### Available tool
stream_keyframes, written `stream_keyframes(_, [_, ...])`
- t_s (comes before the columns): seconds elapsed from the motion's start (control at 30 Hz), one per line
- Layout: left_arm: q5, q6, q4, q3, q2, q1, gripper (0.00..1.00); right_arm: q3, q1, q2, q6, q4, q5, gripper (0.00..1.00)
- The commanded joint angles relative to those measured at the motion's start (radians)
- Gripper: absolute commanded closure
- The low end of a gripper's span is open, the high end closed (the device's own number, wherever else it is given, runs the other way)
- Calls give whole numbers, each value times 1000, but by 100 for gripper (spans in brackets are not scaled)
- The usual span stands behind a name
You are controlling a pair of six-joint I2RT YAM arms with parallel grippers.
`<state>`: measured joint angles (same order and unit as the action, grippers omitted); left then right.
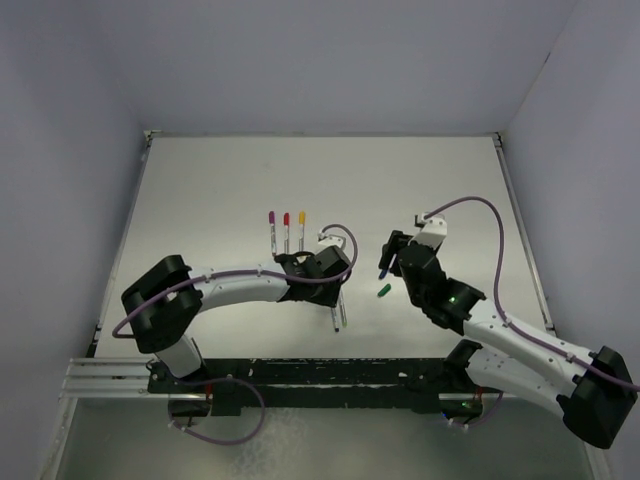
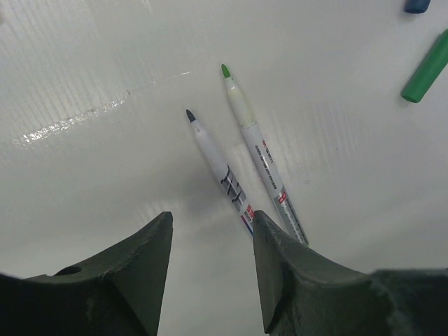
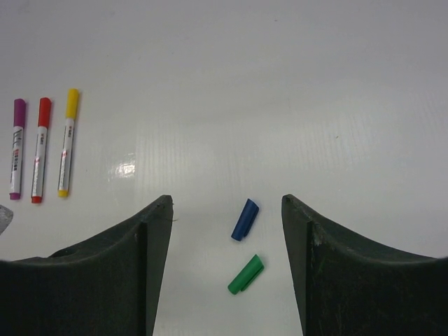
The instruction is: Insert the pens into the pen caps
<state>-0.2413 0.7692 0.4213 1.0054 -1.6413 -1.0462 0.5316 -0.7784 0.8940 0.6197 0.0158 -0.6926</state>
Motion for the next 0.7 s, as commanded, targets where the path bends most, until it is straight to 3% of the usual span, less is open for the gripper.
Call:
stream_keyframes(0.0, [8, 24, -28, 32, -26, -7, 47, -8, 3, -12, 20, -38, -10, 34])
stream_keyframes(0.37, [26, 14, -46, 49, -65, -12, 47, -14, 4, 0, 17, -74, 10, 35])
stream_keyframes(0.67, [33, 8, 31, 53, -92, -15, 51, -18, 3, -10, 13, -83, 6, 35])
